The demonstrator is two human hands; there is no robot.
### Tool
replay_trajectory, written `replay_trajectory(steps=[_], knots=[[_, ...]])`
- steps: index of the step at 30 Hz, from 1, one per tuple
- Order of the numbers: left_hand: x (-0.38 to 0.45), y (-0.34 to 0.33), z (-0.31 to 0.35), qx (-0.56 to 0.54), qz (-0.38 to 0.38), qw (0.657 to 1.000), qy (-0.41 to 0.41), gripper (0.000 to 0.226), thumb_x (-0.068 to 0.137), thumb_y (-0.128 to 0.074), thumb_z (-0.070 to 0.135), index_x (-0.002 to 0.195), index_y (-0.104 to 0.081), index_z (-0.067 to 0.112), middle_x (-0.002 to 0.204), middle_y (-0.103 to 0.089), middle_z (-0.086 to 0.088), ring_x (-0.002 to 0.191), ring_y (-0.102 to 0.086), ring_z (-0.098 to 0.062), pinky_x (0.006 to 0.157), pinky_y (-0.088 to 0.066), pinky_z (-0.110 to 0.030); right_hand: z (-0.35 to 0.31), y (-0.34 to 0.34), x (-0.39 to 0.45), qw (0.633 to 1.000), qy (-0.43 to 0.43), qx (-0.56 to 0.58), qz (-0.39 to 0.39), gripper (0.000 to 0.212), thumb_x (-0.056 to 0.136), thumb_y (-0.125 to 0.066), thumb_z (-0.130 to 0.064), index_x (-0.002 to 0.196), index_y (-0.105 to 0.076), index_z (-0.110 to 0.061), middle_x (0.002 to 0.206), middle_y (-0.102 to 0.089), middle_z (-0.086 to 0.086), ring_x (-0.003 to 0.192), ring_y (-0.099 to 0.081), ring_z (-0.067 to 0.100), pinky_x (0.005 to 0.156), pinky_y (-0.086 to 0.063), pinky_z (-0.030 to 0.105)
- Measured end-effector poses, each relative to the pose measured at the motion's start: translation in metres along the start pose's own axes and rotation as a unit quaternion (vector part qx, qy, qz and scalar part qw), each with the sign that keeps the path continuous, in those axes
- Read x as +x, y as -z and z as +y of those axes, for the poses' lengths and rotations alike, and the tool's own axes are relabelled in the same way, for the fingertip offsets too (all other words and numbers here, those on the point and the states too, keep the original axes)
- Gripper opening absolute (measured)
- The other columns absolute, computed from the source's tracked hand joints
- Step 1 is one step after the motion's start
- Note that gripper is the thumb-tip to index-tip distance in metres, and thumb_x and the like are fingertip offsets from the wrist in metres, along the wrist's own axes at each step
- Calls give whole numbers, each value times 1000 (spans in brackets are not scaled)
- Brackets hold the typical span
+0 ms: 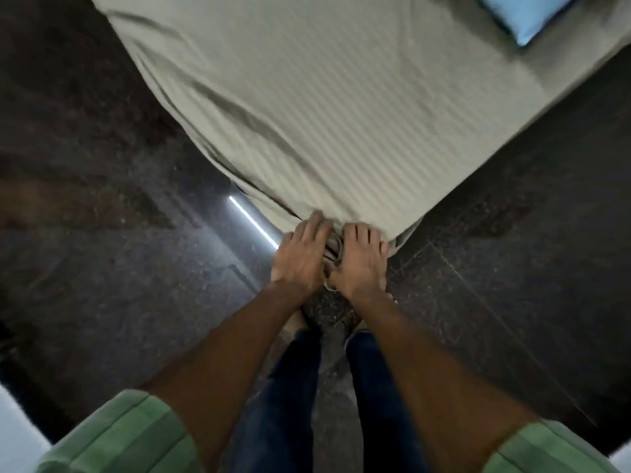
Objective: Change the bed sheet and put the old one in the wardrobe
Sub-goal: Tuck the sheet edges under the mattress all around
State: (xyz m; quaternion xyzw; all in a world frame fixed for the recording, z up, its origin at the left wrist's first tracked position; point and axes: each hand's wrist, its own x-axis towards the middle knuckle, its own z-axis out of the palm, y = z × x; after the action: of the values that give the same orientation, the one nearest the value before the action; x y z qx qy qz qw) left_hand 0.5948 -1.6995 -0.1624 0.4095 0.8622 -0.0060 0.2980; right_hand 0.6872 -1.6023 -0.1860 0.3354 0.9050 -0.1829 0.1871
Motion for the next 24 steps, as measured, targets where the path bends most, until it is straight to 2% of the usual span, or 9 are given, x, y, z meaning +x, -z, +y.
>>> replay_trajectory(steps=[3, 5, 7, 9, 13, 17, 19, 21, 24], knots=[[14, -33, -15, 31, 70, 997, 2, 91, 80, -72, 16, 159, -27, 20, 167, -23, -6, 148, -31, -28, 115, -35, -43, 5, -33, 6, 996, 40, -15, 76, 54, 68, -88, -25, 115, -63, -20, 115, -59, 2, 108, -50, 26, 91, -42, 43], [19, -54, -27, 37, 146, 988, -22, 66, 82, -68, 17, 144, -48, 22, 149, -48, -3, 136, -46, -26, 108, -38, -39, 9, -49, 10, 990, 73, 29, 120, 42, 65, -86, -12, 102, -67, -18, 106, -62, 0, 102, -52, 25, 88, -43, 42], [23, -71, -39, 38, 202, 977, -53, 35, 89, -55, 25, 124, -61, 25, 127, -62, 2, 122, -55, -24, 100, -38, -37, 14, -55, 12, 979, 89, 95, 158, 27, 69, -68, -4, 93, -65, -16, 103, -62, -1, 100, -52, 25, 87, -43, 43], [24, -88, -46, 31, 204, 976, -69, 31, 92, -45, 33, 112, -67, 26, 114, -66, 5, 115, -56, -23, 93, -36, -36, 22, -61, 10, 967, 116, 144, 174, 24, 71, -53, -6, 90, -63, -16, 100, -63, -2, 99, -52, 23, 87, -41, 42], [8, -122, -24, -12, 177, 984, -31, 21, 94, -62, 32, 114, -67, 28, 116, -62, 7, 113, -50, -20, 90, -37, -35, 48, -67, -6, 968, 157, 121, 153, 27, 70, -40, -18, 87, -62, -19, 91, -63, -4, 94, -52, 23, 85, -40, 41], [-14, -131, 6, -72, 146, 987, 14, 40, 84, -71, 15, 122, -63, 24, 129, -53, 0, 119, -48, -24, 94, -46, -38, 65, -69, -21, 976, 167, 76, 117, 24, 71, -41, -26, 84, -61, -20, 88, -61, -2, 90, -55, 24, 80, -40, 39], [-17, -126, 13, -100, 166, 981, 15, 41, 82, -69, 15, 122, -62, 20, 136, -49, -4, 125, -48, -25, 99, -46, -40, 66, -70, -19, 978, 159, 60, 117, 14, 76, -58, -14, 87, -63, -18, 89, -59, 0, 89, -57, 25, 82, -45, 41], [-10, -119, 13, -121, 192, 974, 22, 39, 82, -72, 13, 120, -63, 18, 137, -50, -4, 126, -48, -24, 102, -47, -40, 60, -73, -16, 977, 147, 68, 138, 28, 77, -72, -3, 102, -67, -13, 96, -60, 3, 92, -57, 26, 85, -50, 42], [3, -112, 14, -164, 211, 962, 61, 28, 84, -69, 10, 111, -71, 16, 120, -60, -2, 111, -55, -22, 92, -53, -40, 47, -82, -26, 967, 159, 137, 145, 39, 89, -66, -18, 126, -56, -11, 117, -58, 6, 110, -56, 23, 97, -49, 38]])
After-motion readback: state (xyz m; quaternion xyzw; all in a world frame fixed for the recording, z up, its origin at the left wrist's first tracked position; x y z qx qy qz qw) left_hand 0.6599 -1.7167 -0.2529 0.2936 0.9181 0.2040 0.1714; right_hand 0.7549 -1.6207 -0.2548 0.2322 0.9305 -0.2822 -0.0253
